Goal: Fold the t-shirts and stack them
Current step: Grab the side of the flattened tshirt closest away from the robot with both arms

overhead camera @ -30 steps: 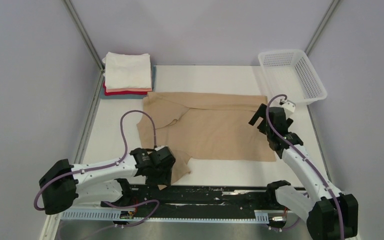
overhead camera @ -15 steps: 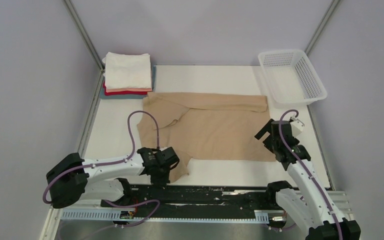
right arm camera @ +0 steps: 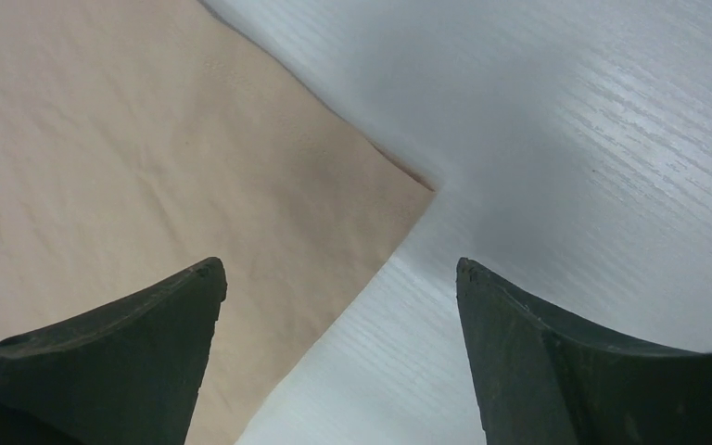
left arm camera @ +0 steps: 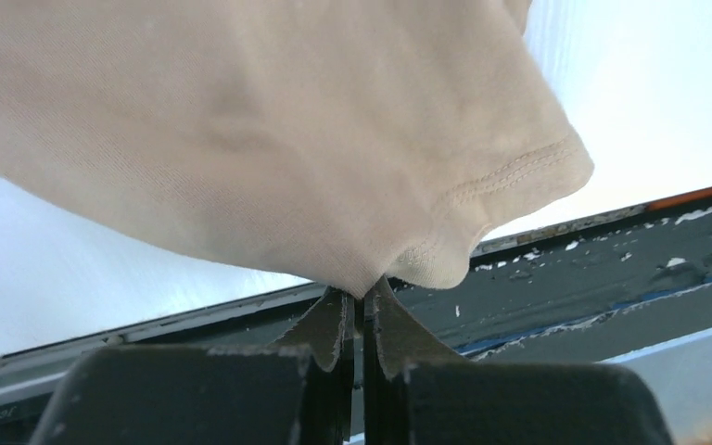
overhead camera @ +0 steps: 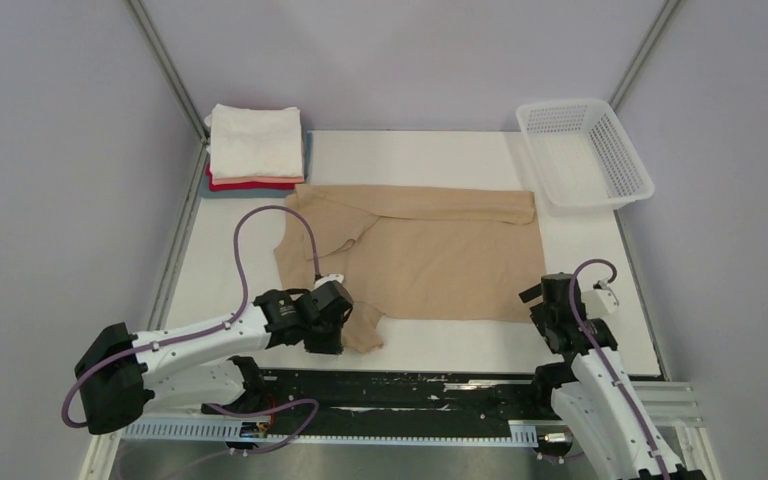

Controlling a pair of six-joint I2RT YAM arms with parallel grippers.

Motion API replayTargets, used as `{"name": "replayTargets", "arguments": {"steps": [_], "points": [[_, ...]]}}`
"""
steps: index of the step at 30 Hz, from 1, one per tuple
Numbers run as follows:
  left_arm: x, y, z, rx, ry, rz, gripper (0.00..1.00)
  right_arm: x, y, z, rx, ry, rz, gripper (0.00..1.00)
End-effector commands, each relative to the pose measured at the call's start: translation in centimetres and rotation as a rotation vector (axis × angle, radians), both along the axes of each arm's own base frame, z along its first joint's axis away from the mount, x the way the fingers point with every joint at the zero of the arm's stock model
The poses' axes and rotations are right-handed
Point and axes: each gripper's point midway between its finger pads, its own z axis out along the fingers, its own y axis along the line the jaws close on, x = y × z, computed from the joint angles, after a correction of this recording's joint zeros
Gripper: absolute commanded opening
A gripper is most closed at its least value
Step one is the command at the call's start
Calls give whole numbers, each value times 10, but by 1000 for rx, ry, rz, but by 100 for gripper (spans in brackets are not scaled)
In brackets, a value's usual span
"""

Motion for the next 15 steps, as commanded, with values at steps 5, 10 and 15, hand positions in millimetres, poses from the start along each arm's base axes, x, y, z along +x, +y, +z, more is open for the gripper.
{"name": "replayTargets", "arguments": {"steps": [5, 10, 15], "points": [[38, -14, 38, -115, -142, 4, 0, 13, -4, -23, 3, 59, -31, 84], [50, -16, 43, -133, -163, 14, 0, 15, -8, -37, -2, 88, -26, 52], [60, -19, 50, -145, -191, 21, 0, 21, -6, -29, -21, 78, 47, 38]]}}
